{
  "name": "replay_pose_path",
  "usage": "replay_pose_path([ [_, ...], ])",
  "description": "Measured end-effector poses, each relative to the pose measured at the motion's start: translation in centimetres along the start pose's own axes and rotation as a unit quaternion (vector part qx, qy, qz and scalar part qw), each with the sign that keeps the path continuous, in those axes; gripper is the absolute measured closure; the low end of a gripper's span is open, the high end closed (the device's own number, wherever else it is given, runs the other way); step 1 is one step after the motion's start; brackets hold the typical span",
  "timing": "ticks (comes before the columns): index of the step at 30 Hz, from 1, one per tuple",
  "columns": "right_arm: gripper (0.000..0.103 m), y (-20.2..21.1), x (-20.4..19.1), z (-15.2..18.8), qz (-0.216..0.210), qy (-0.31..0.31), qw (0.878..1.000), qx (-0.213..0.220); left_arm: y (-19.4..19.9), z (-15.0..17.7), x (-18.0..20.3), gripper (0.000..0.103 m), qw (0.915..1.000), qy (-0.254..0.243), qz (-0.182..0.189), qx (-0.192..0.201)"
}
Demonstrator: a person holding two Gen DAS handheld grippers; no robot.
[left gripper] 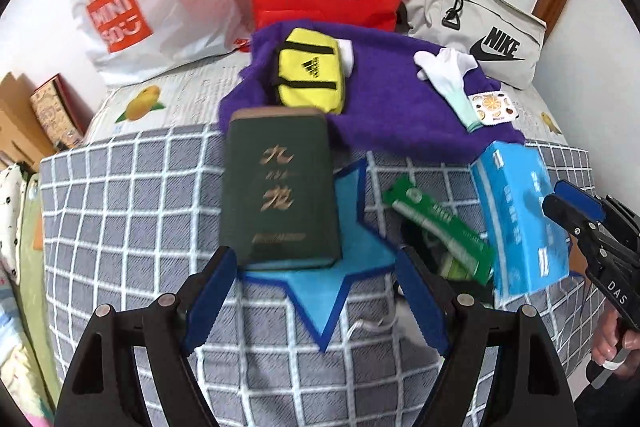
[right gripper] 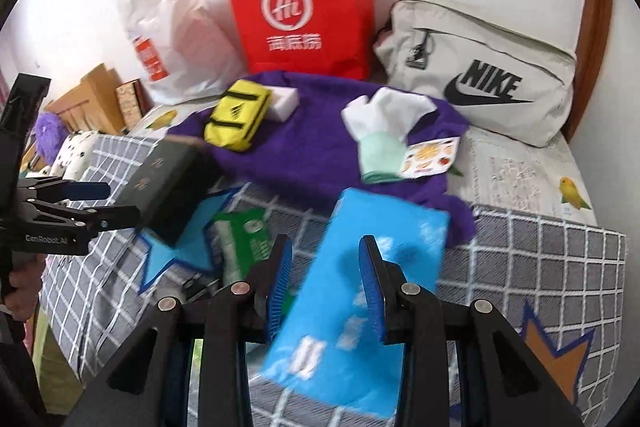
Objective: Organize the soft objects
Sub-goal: 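Open both tools to release the pouch and snack packet on the towel, then grasp the green snack strip with the right tool while the left tool reaches the white plastic bag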
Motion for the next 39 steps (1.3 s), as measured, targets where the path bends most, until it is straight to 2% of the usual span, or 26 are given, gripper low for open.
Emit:
replay_pose_path([
  [6, 0.068, -0.7, -4.5, 0.1, -0.020, 0.047, 0.999, -0.005, 0.8, 1.6, -1.8, 0.022, 0.9999, 0.015, 0.000, 0.005],
  [12, 0.068, -3.4, -7.6, 0.6, -0.032, 0.092, 0.995, -0.031, -0.2, 2.8, -4.0, 0.022, 0.9995, 0.031, -0.009, -0.003],
  [15, 0.068, -5.0, -8.1, 0.7, -0.030, 0.105, 0.993, -0.046, -0.9, 3.2, -5.0, 0.022, 0.9987, 0.050, -0.002, -0.012],
  [20, 0.068, -7.2, -8.3, 1.5, -0.025, 0.117, 0.990, -0.075, -1.3, 3.4, -5.6, 0.022, 0.9986, 0.051, 0.000, -0.014],
  [23, 0.069, -8.0, -7.9, 1.7, -0.004, 0.124, 0.989, -0.087, -1.5, 3.4, -5.8, 0.022, 0.9986, 0.051, 0.002, -0.014],
  [28, 0.080, -9.0, -7.4, 2.0, 0.028, 0.145, 0.984, -0.101, -1.6, 3.2, -5.7, 0.022, 0.9984, 0.052, 0.014, -0.016],
  [32, 0.086, -8.8, -7.2, 1.6, 0.038, 0.154, 0.983, -0.090, -1.7, 3.3, -5.5, 0.022, 0.9986, 0.048, 0.017, -0.016],
  [34, 0.091, -8.2, -7.0, 1.2, 0.034, 0.147, 0.985, -0.081, -1.7, 3.3, -5.4, 0.022, 0.9986, 0.047, 0.018, -0.017],
  [39, 0.093, -6.2, -6.6, 0.3, 0.011, 0.116, 0.992, -0.051, -1.6, 3.5, -4.7, 0.022, 0.9988, 0.039, 0.024, -0.019],
])
Point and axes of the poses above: each gripper's, at about its wrist camera, not at the fingertips, and y roughly against the way its jaws point, x to its right, z to its underside, the point moved 9 cm from there along -y, roughly the way its jaws point, and after that the axes turned 10 degrees about y, right-handed, at the moved point
